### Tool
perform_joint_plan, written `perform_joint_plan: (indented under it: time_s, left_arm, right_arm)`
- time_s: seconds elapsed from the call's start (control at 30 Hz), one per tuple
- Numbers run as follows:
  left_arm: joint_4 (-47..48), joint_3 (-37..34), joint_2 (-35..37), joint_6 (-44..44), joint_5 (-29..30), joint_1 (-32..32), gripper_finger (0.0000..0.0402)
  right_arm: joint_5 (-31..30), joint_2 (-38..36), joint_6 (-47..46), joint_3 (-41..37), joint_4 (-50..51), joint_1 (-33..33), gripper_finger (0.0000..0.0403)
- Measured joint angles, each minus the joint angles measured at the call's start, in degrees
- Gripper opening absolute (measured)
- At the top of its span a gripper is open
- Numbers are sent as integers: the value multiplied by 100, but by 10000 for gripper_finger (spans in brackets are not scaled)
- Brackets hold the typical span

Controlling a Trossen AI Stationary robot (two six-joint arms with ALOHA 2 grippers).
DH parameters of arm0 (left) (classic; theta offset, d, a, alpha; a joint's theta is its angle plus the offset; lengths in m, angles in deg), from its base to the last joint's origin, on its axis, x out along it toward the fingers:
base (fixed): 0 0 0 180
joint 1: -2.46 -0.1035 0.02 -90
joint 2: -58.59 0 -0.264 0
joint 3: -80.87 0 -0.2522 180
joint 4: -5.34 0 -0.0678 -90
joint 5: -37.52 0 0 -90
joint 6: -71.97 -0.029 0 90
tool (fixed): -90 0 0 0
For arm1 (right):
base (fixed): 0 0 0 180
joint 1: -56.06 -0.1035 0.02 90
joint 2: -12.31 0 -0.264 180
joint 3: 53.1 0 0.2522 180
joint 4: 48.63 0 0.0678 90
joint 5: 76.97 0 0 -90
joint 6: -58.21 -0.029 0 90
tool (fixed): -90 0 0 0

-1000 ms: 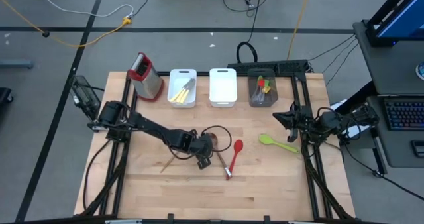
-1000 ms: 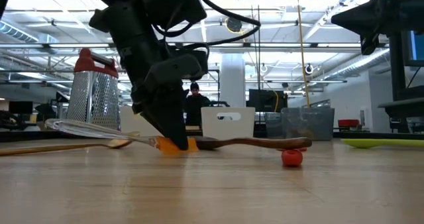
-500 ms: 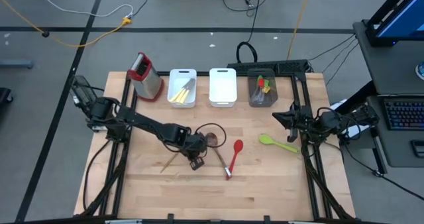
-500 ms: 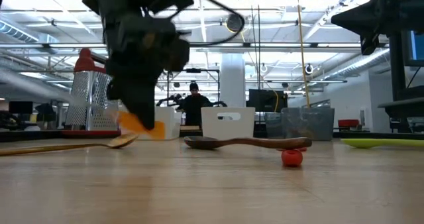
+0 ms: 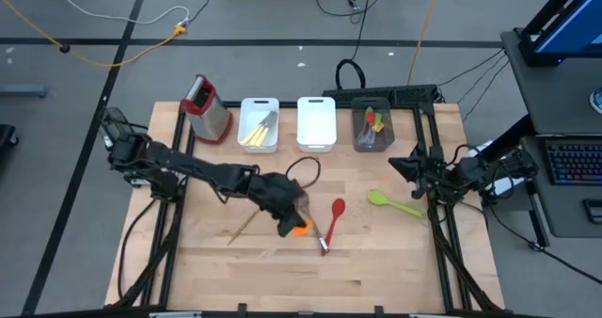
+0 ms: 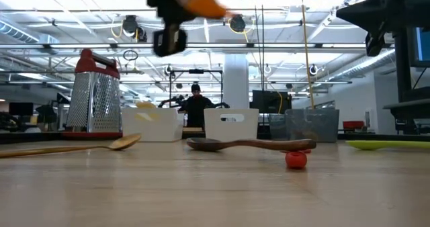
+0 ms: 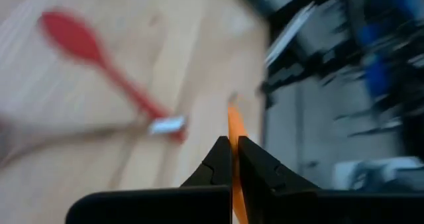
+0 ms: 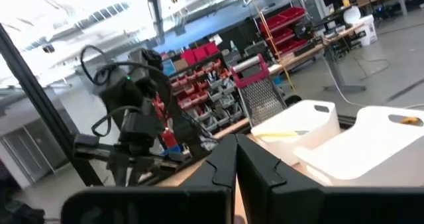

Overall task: Pick & Place Kitchen Items
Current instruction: Put the orange spatula into the black bin

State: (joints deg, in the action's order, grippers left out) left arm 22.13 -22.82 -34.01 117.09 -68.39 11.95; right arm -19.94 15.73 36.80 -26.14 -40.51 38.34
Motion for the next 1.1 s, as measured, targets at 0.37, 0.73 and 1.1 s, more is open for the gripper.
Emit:
perform_joint_plan:
  time_s: [0.37,0.73,1.1]
  left_arm:
    - [-2311,4,-66,617,281,-551,0]
    - [-3009,634,-760,737,483,-1290,0]
    - [-2482,2416,-1893,51,-177,-1705,0]
  right_arm:
    - [-348,4,95,1,-338,2,4]
    - [-593,474,-143,-7,-374,2,4]
    - [-595,1341,-447,-7,-1491,4,4]
